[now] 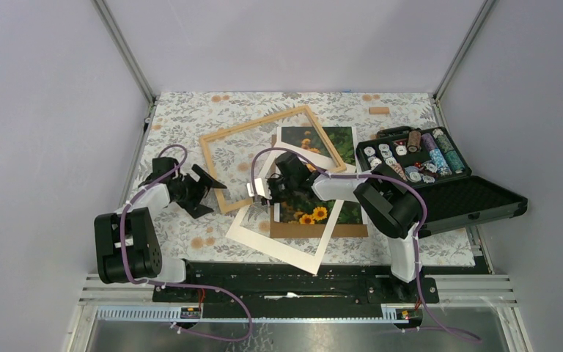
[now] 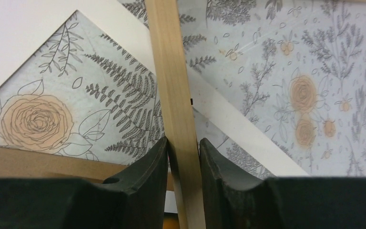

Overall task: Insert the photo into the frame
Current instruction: Pick up the photo frame from the center of the board.

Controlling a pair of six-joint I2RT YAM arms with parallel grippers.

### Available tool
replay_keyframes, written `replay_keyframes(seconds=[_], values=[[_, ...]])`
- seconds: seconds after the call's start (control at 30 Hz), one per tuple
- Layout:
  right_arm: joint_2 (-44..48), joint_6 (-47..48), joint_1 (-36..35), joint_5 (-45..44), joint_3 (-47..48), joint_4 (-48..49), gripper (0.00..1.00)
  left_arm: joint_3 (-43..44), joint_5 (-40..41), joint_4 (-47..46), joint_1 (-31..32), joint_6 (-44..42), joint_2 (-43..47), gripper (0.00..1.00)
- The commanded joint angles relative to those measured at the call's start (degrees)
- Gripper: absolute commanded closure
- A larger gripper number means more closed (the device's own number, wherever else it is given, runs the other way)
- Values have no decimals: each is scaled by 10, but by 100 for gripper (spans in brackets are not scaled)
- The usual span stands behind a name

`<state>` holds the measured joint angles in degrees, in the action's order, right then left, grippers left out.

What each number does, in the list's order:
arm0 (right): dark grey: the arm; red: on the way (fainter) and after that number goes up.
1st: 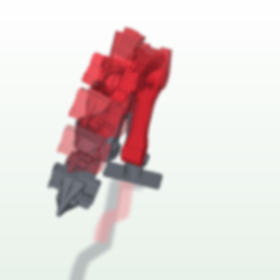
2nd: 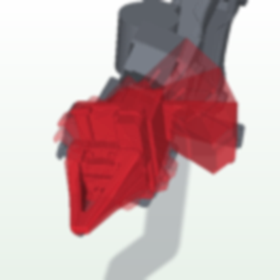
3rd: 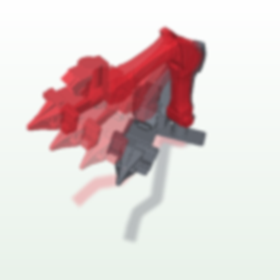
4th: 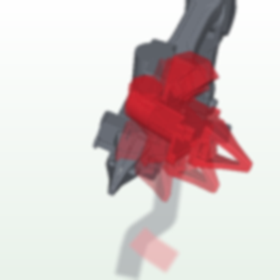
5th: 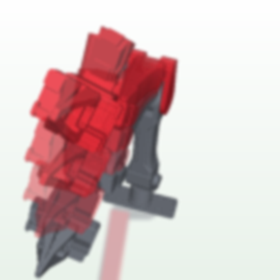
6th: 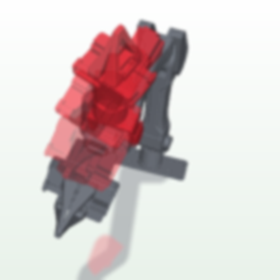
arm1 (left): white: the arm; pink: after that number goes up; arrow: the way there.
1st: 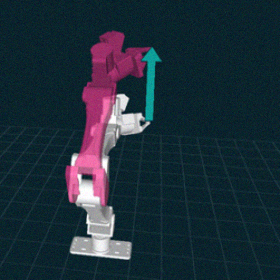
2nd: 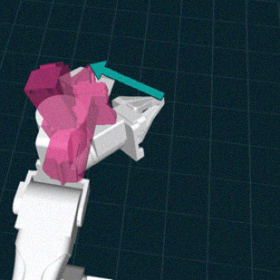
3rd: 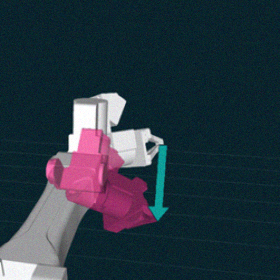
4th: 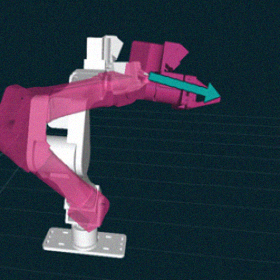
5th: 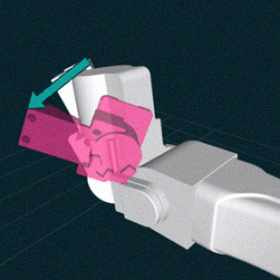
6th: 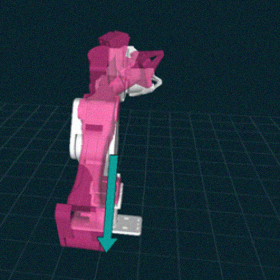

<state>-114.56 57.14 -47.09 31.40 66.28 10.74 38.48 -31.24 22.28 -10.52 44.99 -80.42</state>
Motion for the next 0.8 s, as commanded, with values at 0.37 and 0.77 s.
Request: replay_keyframes(seconds=[0.37, 0.77], values=[[91, -25, 0, 19, 86, -81, 100, 77, -12, 42, -5, -34, 125, 1], [175, -90, 3, 3, 84, -20, 100, 126, -129, -18, -5, 39, 118, 1]])
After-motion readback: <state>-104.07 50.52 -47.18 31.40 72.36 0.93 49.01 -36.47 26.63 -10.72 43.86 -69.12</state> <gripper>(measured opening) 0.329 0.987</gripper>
